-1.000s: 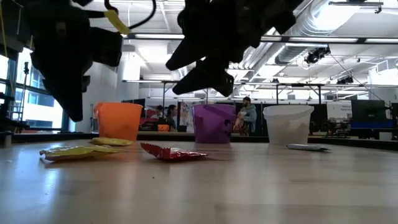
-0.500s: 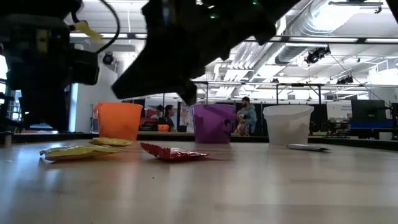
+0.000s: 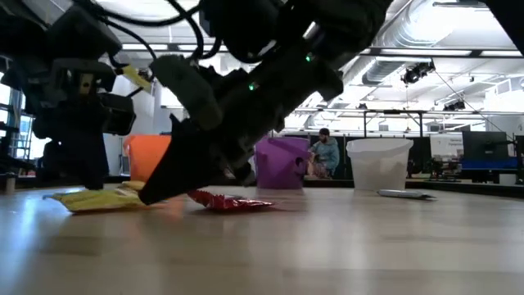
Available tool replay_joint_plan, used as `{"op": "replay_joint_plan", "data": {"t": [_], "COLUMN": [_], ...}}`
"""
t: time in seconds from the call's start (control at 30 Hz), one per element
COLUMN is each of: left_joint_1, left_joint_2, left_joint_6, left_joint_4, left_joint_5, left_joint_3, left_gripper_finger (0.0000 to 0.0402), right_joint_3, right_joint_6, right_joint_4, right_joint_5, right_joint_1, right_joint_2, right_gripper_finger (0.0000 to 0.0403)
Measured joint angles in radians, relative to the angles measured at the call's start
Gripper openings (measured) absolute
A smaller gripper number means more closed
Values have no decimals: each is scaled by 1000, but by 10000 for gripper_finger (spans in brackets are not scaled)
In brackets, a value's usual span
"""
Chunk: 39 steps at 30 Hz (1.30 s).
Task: Sort candy
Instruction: Put the yellow candy into the white bucket
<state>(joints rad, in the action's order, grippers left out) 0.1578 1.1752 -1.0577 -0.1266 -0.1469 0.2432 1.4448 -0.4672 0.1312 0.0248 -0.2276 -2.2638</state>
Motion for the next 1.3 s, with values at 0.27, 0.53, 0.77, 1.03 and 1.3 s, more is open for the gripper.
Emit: {"op": "replay_joint_plan", "data": {"t": [0.27,0.53,0.77,1.03,1.3], "left_joint_1": [-40,-39,-38,-13,16], "left_joint_2": [79,218,275,310,292], "left_joint_6": [22,-14,-14,7,38], "left_joint_4": [-79,-245,-428,-427,-426], "left_joint_5": [-55,-159,-197,-232,-166], "left_joint_3": [0,5,3,3,2], "left_gripper_finger": [144,145,121,18,1], "right_joint_3": [4,4,2,0,-5], "right_joint_6": [-32,-32,-31,-31,-57], "right_joint_4": [15,20,23,44,-22], "right_joint_5": [-23,-26,-22,-14,-7], "right_joint_1": [30,38,38,39,44], "right_joint_2": [-34,-37,-38,-40,13], "right_gripper_finger": [0,0,0,0,0]}}
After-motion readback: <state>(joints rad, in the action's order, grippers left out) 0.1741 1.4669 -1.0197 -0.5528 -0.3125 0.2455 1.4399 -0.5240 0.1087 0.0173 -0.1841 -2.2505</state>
